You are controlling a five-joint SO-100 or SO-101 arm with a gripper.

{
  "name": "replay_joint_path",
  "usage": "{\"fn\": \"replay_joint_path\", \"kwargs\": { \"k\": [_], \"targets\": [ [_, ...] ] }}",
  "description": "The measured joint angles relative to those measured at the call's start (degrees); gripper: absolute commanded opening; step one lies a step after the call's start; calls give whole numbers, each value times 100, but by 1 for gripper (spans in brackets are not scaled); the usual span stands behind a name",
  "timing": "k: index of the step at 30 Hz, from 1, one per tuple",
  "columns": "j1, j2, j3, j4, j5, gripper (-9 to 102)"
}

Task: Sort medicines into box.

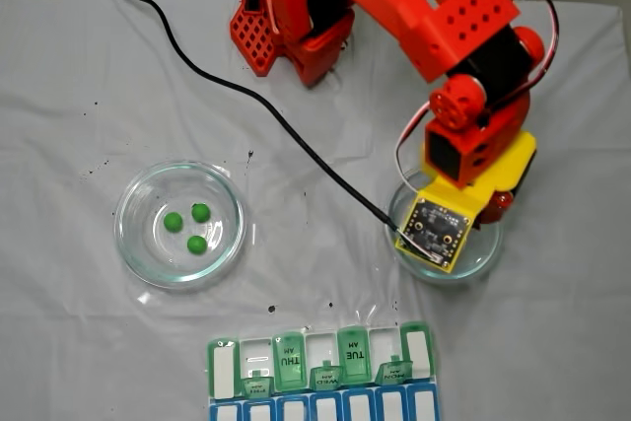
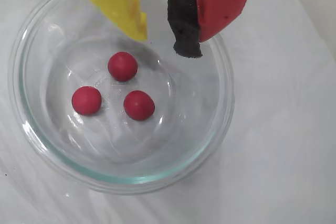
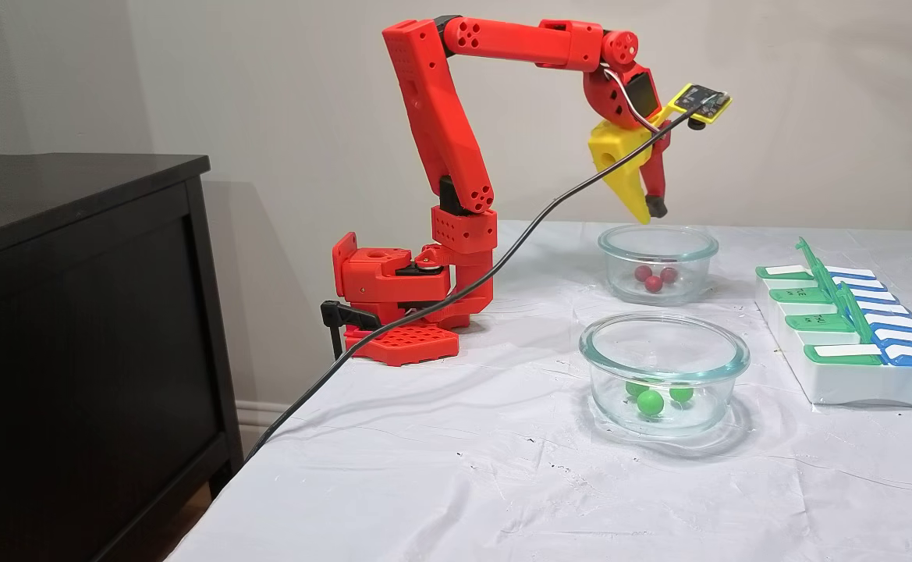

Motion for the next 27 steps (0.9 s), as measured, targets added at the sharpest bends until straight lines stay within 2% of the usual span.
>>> {"fn": "replay_joint_path", "kwargs": {
  "k": [7,18,27],
  "targets": [
    [35,-167,0,-193,9,14],
    [35,-378,53,-202,97,5],
    [35,-369,325,-88,97,7]
  ]
}}
